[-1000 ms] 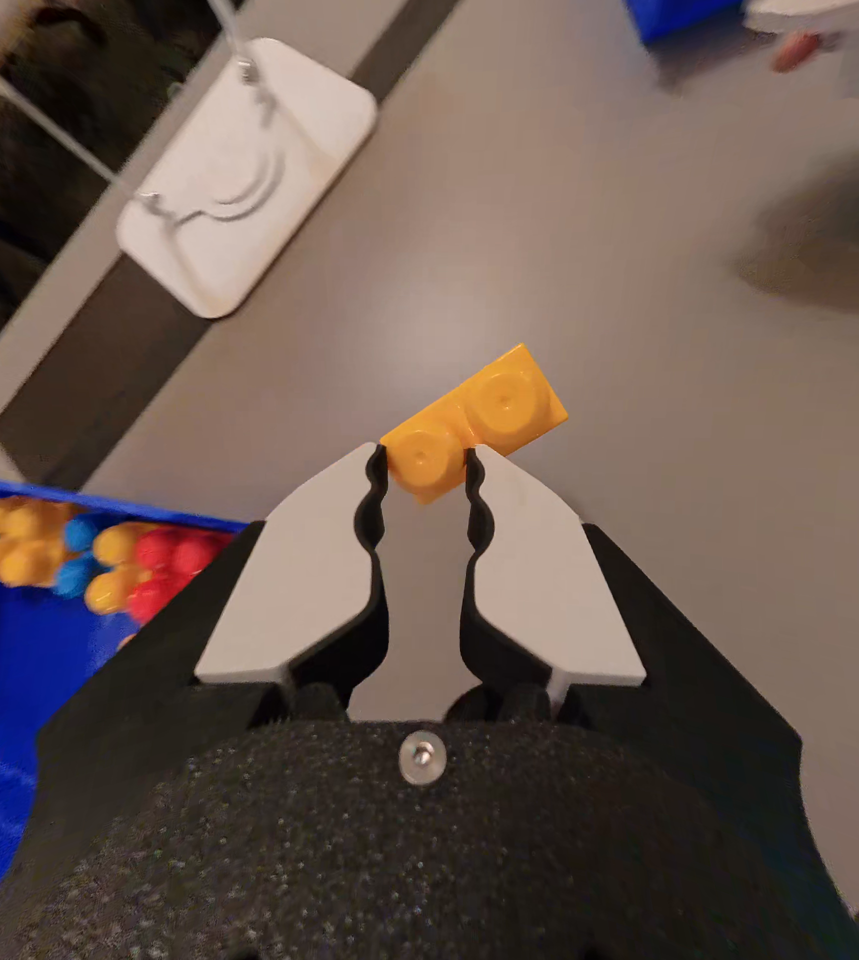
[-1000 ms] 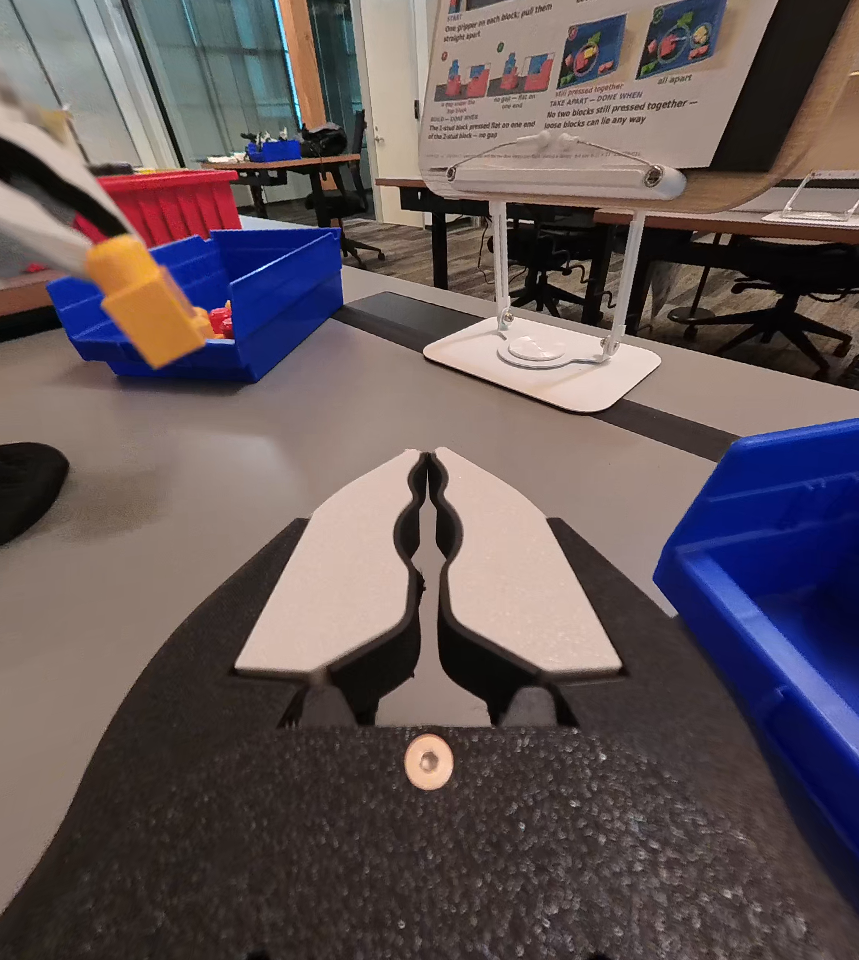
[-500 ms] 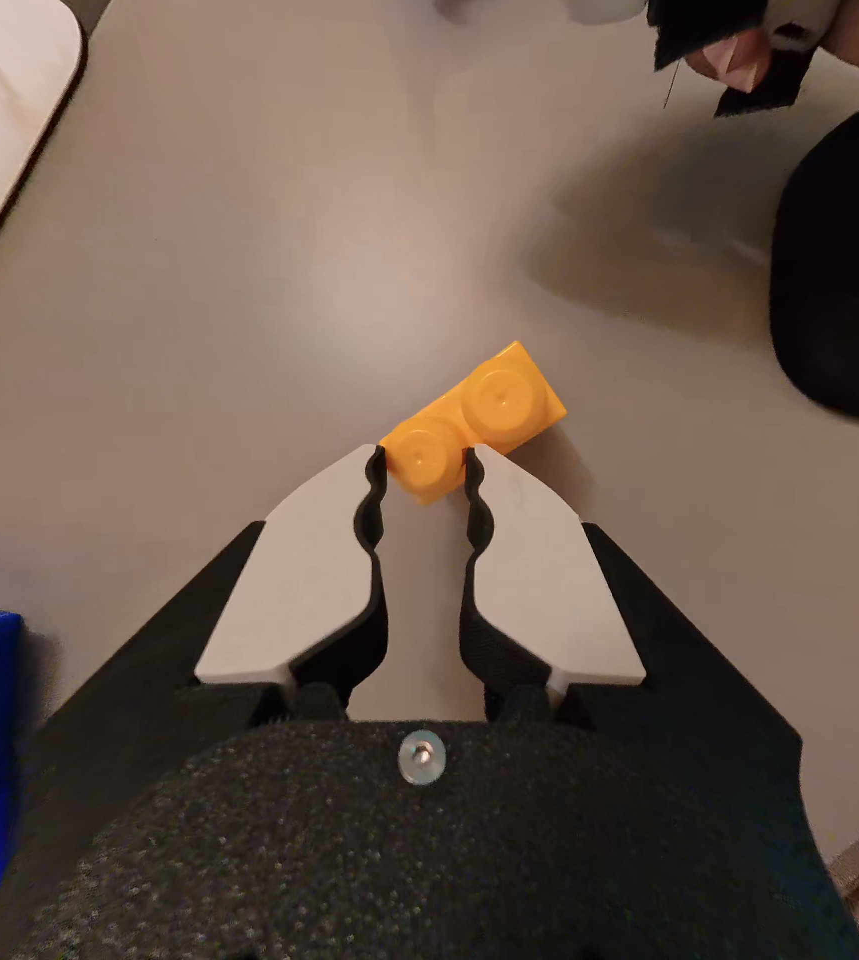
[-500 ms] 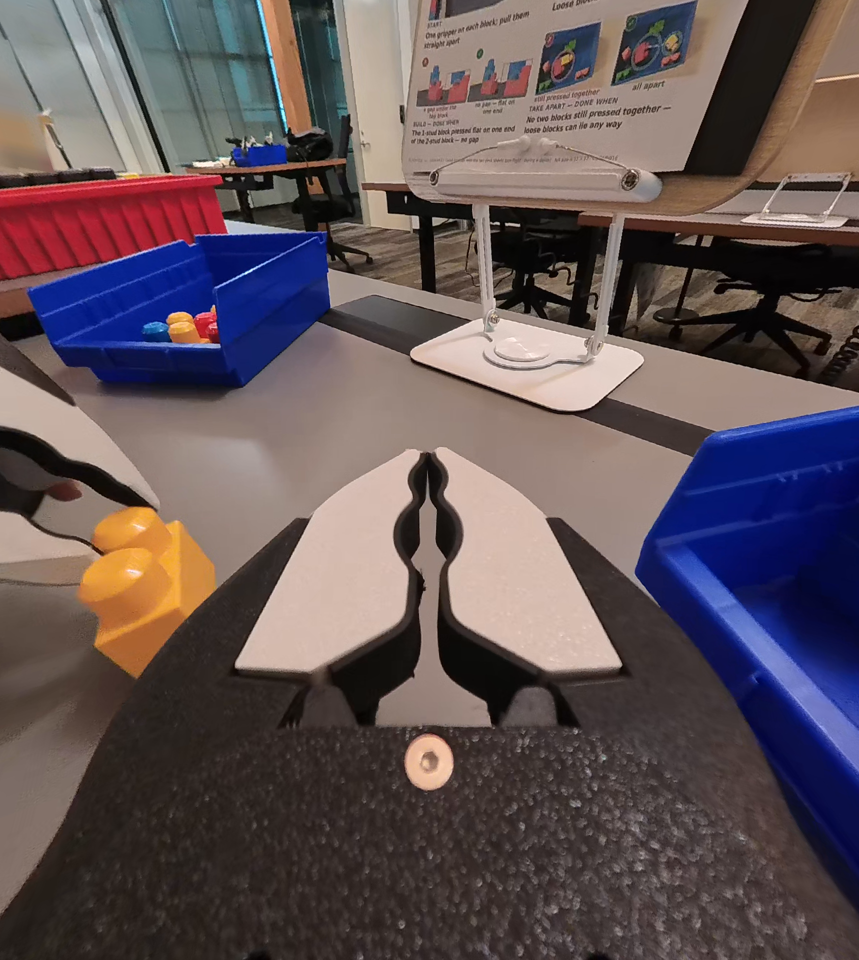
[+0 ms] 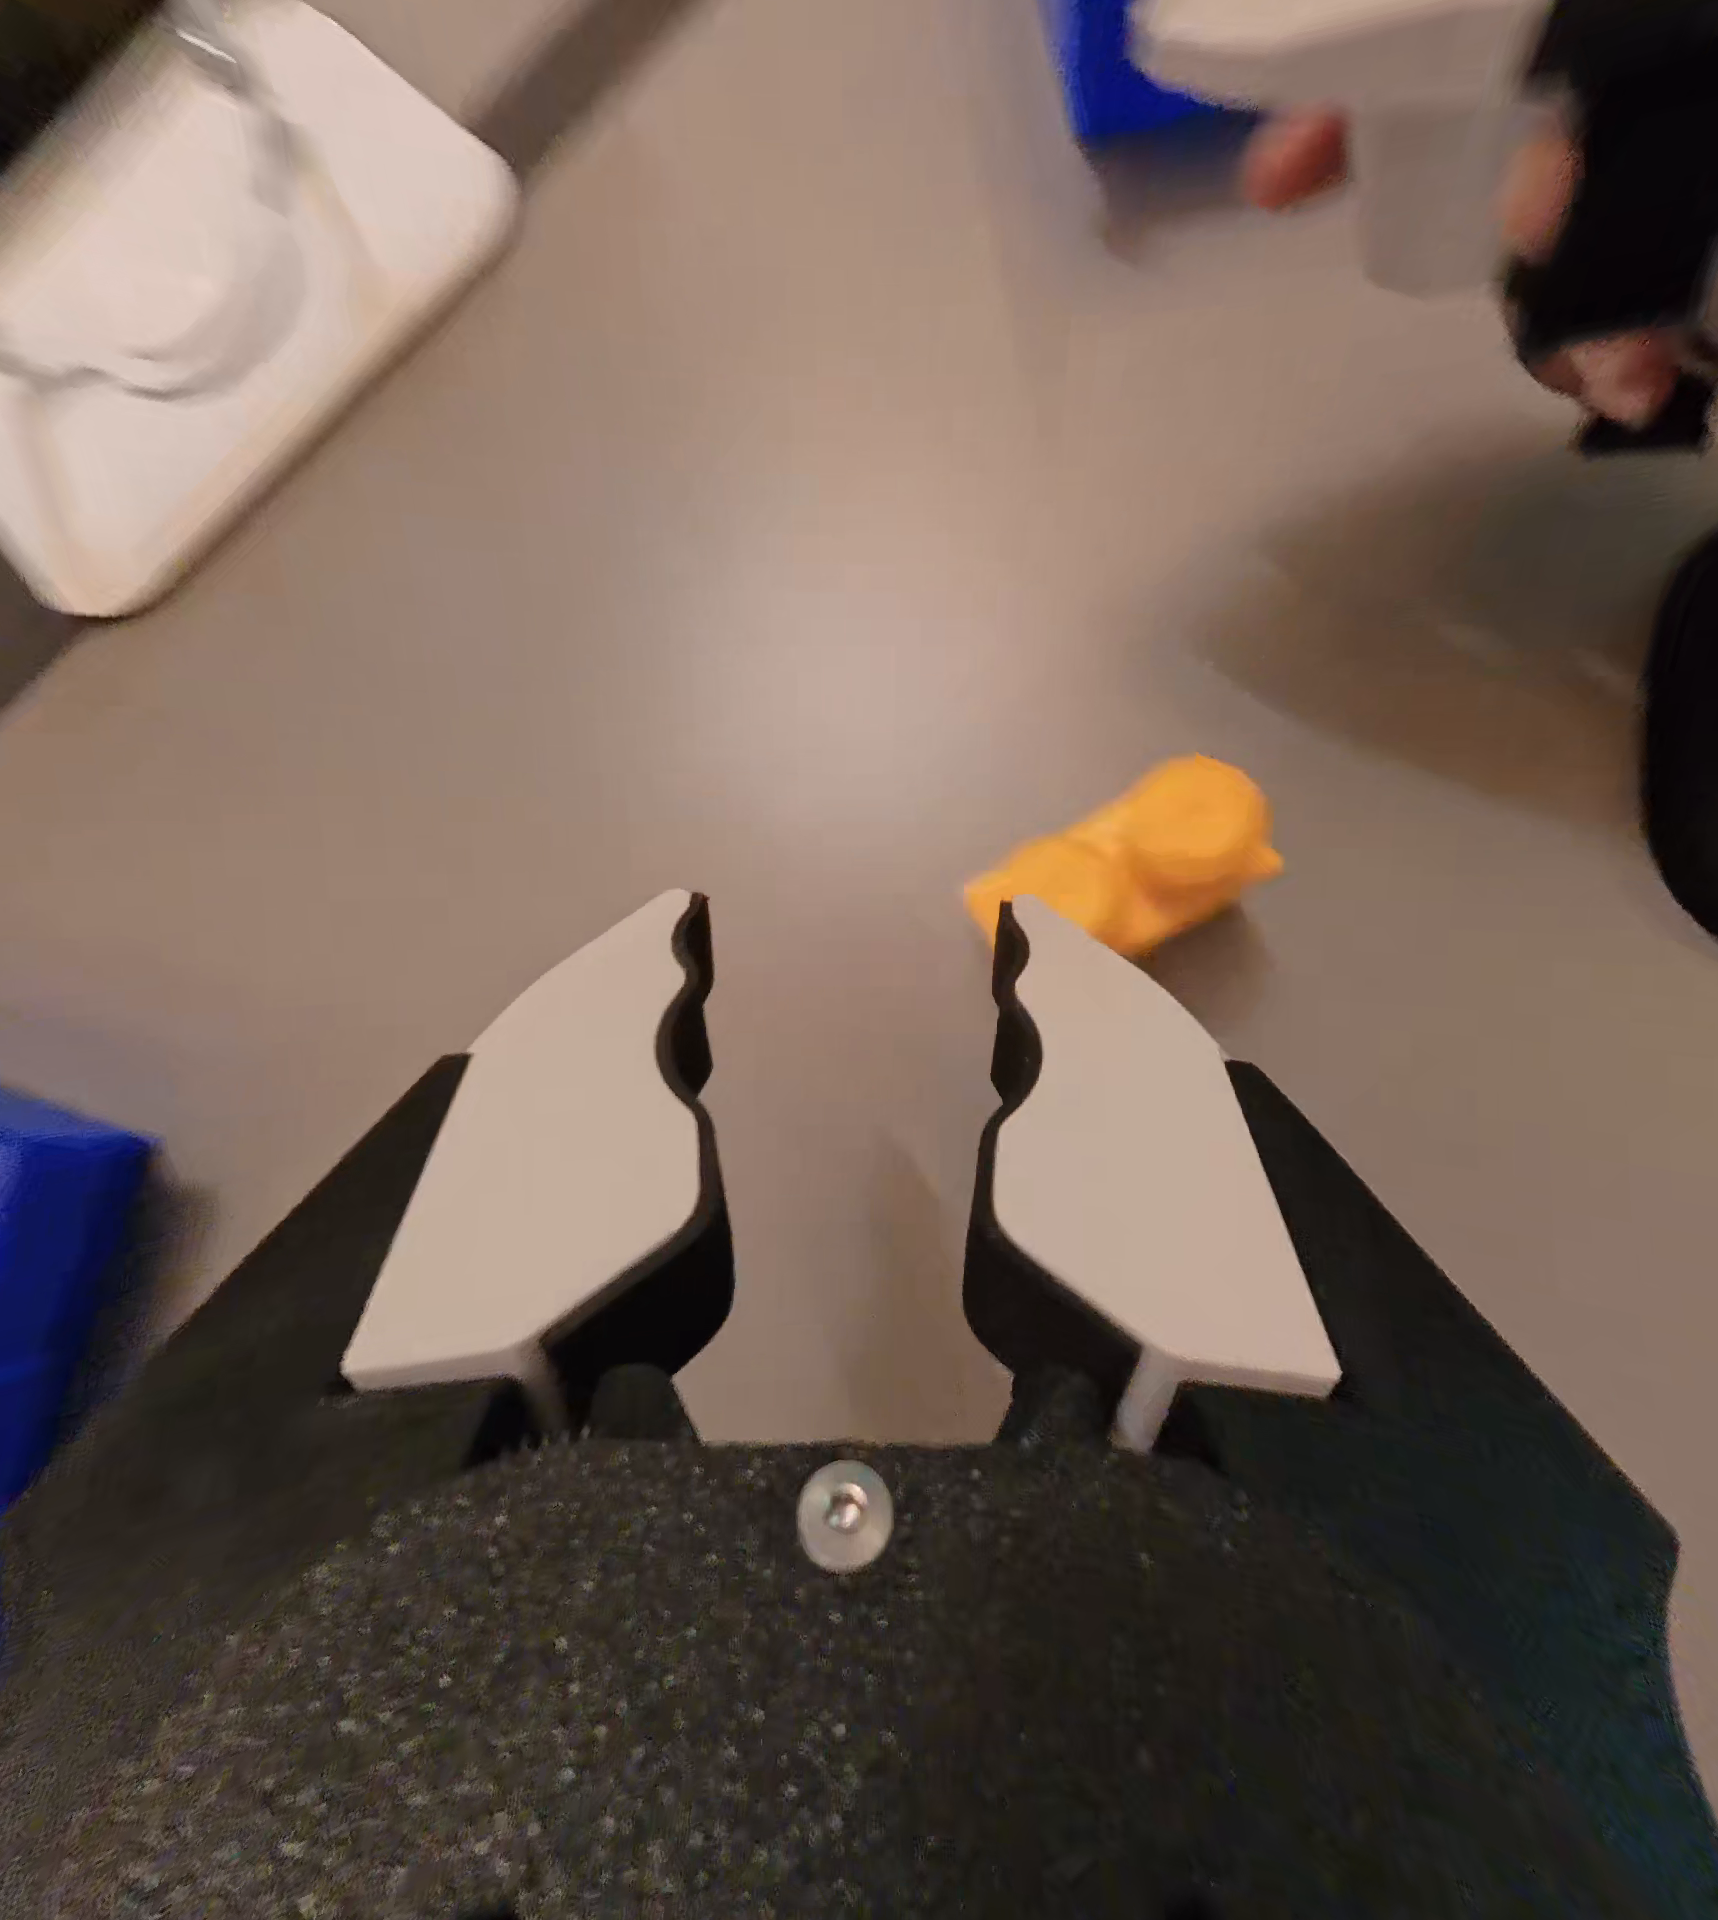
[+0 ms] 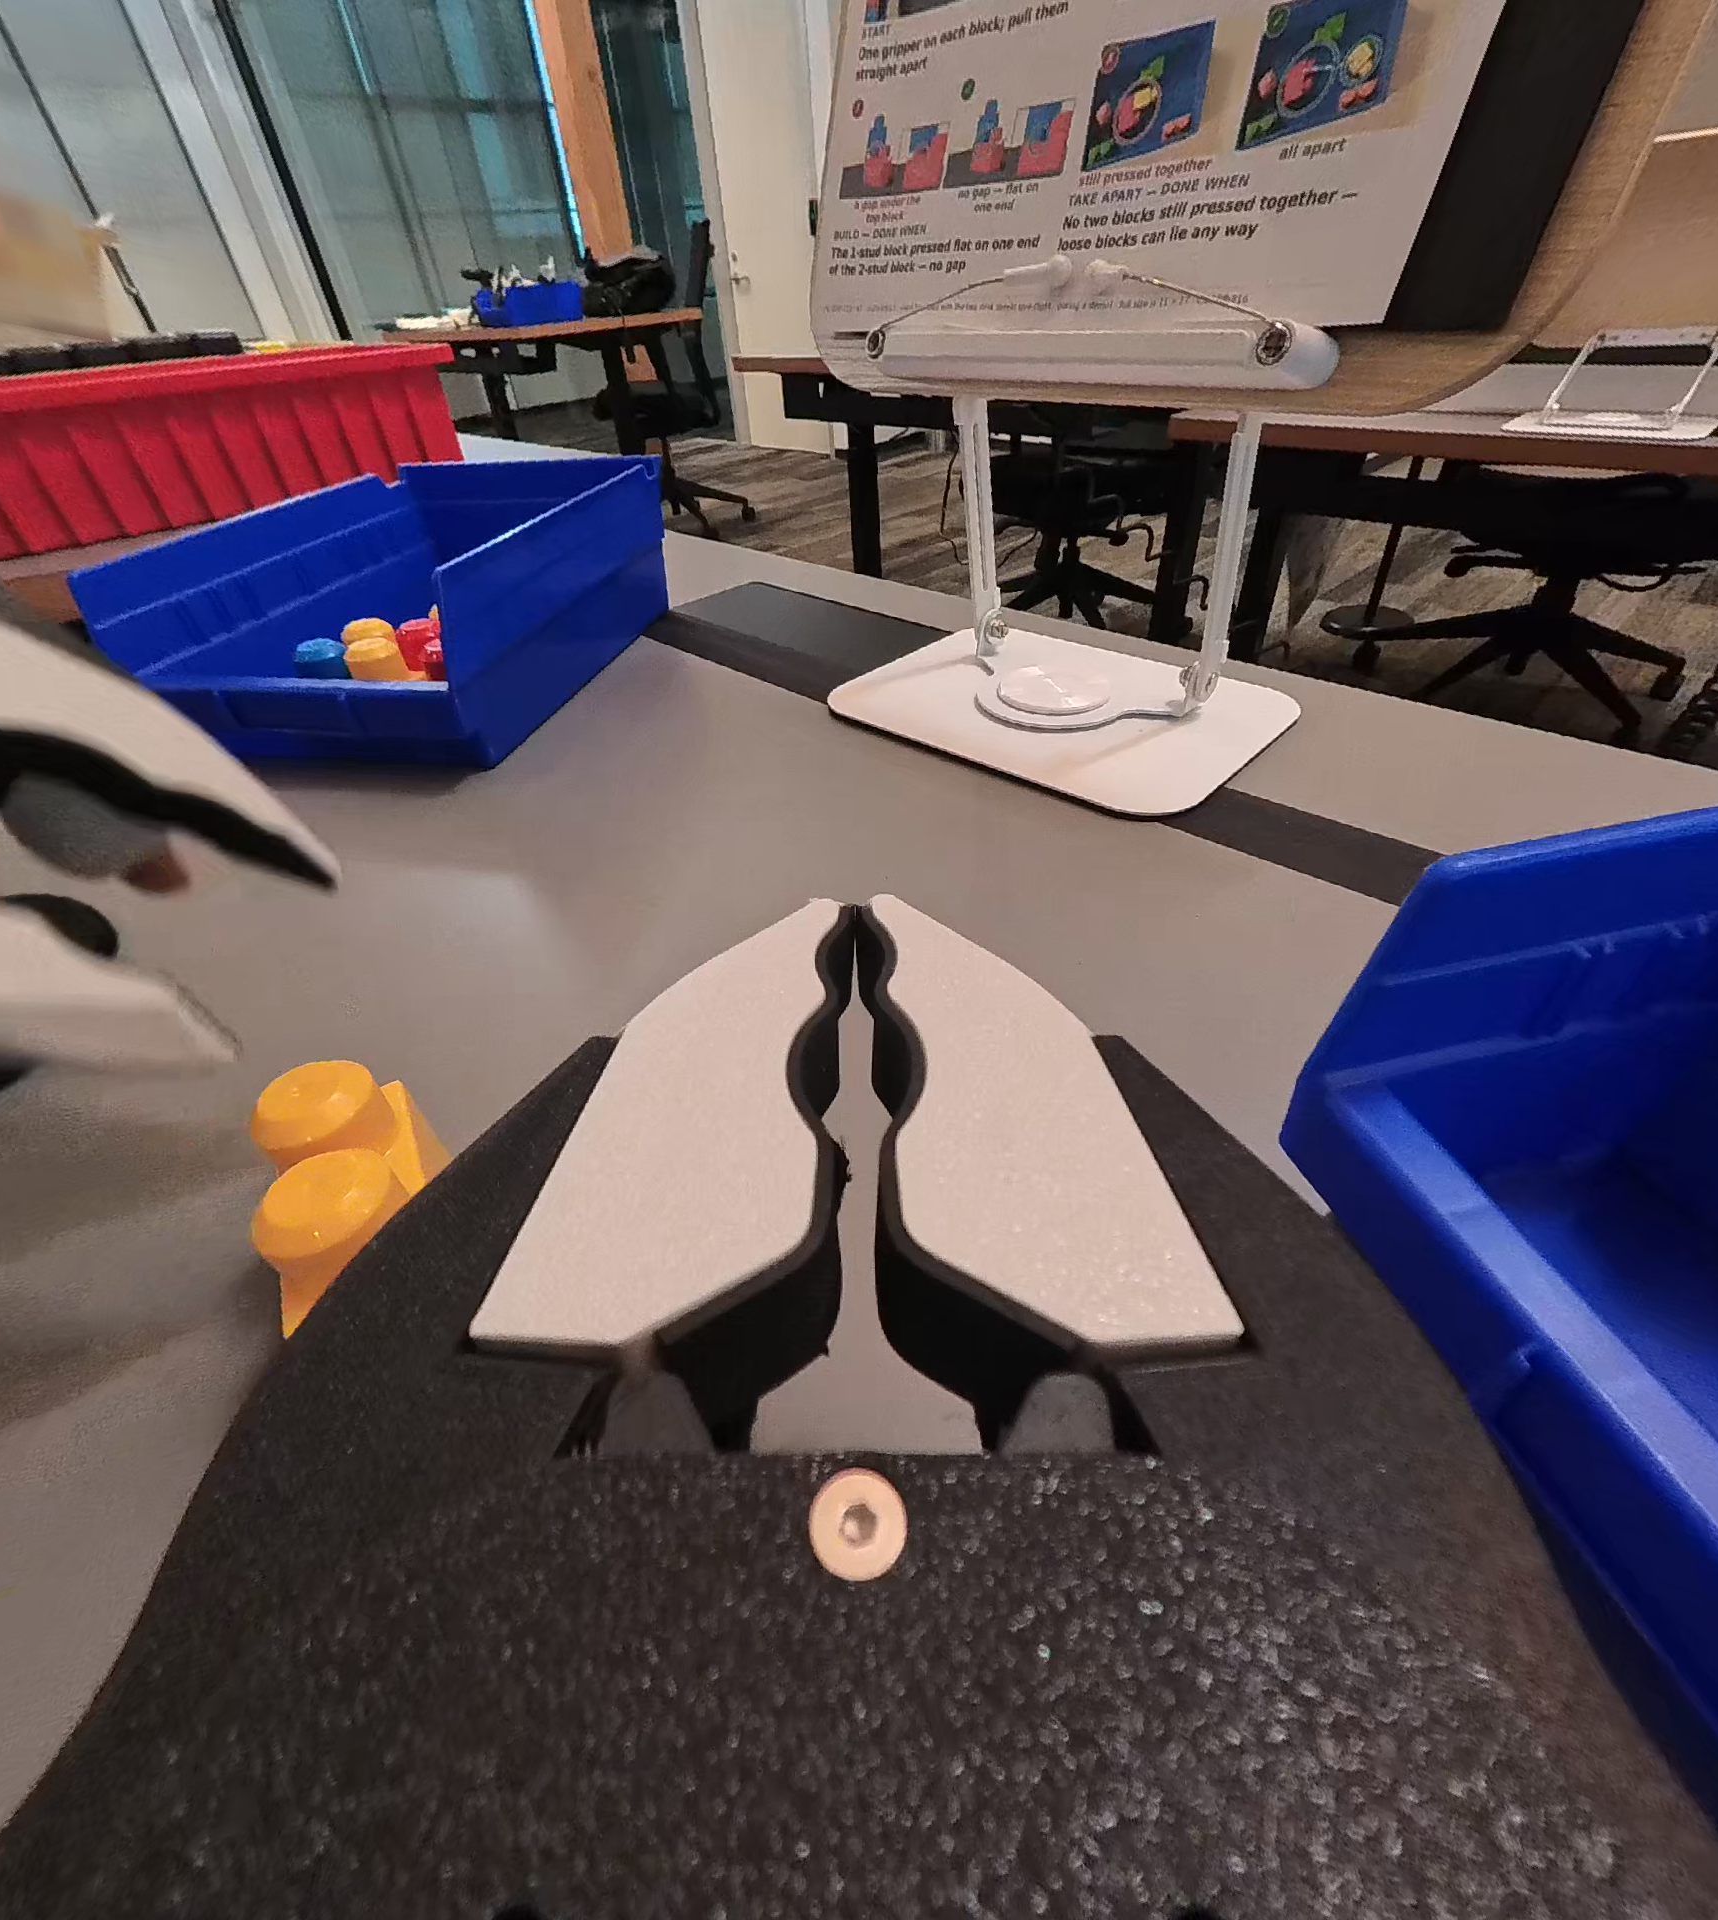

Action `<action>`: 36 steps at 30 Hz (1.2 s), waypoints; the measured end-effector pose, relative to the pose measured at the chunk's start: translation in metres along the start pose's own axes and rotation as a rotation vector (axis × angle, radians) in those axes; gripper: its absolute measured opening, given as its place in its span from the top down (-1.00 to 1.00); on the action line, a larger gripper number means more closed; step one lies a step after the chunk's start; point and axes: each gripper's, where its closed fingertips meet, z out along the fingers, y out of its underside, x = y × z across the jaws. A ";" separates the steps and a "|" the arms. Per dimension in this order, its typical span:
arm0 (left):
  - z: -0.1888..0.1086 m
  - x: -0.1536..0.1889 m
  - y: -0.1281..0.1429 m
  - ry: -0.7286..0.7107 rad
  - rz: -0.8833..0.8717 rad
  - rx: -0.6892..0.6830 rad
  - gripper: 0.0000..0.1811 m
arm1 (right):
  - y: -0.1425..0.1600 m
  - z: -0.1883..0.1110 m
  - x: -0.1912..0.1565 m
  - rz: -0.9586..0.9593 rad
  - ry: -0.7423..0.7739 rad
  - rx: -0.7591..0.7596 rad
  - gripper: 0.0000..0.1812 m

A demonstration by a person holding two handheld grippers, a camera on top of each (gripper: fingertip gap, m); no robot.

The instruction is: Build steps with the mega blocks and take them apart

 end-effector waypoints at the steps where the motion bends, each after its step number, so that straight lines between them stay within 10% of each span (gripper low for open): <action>1: -0.009 -0.020 -0.005 -0.052 -0.031 0.059 0.43 | 0.000 0.000 0.000 0.001 0.000 0.000 1.00; 7: -0.078 -0.179 0.006 -0.450 -0.286 0.346 0.40 | 0.000 0.000 0.000 -0.002 0.000 0.000 1.00; 14: -0.089 -0.304 0.095 -0.563 -0.544 0.182 0.36 | 0.001 0.001 -0.002 -0.002 -0.007 -0.004 1.00; 25: -0.025 -0.314 0.149 -0.377 -0.702 -0.092 0.40 | 0.003 0.001 -0.001 0.001 -0.004 -0.010 1.00; 36: -0.022 -0.325 0.150 -0.406 -0.701 -0.043 0.68 | 0.001 0.000 -0.001 0.005 -0.010 -0.006 1.00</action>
